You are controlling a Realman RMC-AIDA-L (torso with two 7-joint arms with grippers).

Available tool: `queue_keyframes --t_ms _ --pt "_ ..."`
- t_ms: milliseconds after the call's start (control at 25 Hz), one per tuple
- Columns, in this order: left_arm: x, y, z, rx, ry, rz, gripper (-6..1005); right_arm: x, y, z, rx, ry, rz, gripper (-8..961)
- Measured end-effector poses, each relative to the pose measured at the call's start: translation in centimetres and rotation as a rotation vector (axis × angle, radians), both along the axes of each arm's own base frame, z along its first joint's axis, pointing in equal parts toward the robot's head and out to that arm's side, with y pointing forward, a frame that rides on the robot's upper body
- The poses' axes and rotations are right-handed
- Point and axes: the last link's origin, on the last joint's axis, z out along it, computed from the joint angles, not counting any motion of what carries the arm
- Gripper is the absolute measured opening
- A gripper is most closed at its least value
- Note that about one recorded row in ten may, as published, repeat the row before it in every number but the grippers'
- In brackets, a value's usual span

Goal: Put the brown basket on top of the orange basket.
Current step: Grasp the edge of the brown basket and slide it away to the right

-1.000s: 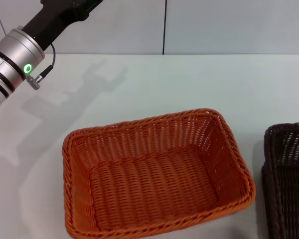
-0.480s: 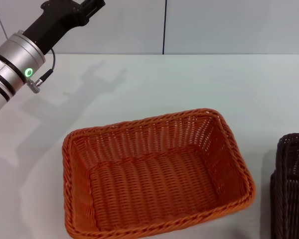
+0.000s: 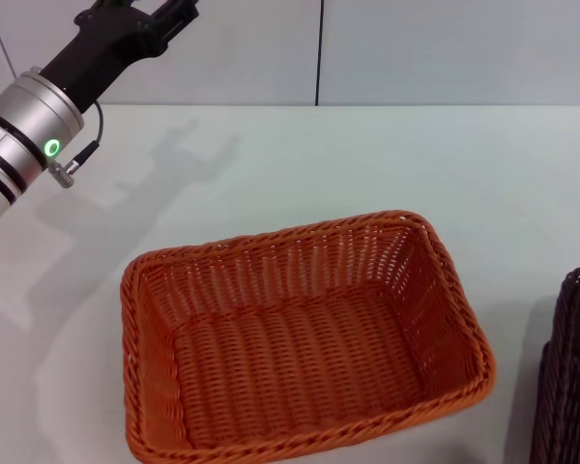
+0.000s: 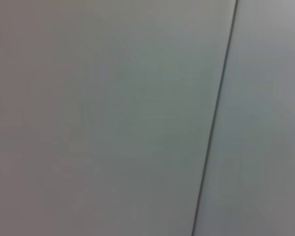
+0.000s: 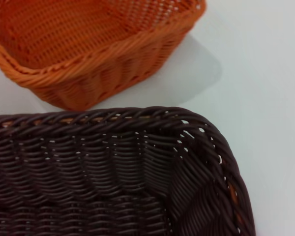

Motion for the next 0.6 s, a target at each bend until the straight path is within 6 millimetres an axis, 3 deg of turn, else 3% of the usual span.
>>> queue_keyframes --t_ms 600 --pt "-0.8 -0.2 0.3 0.013 0.007 0.022 827 0.1 -1.5 1.9 0.143 0.158 0.04 206"
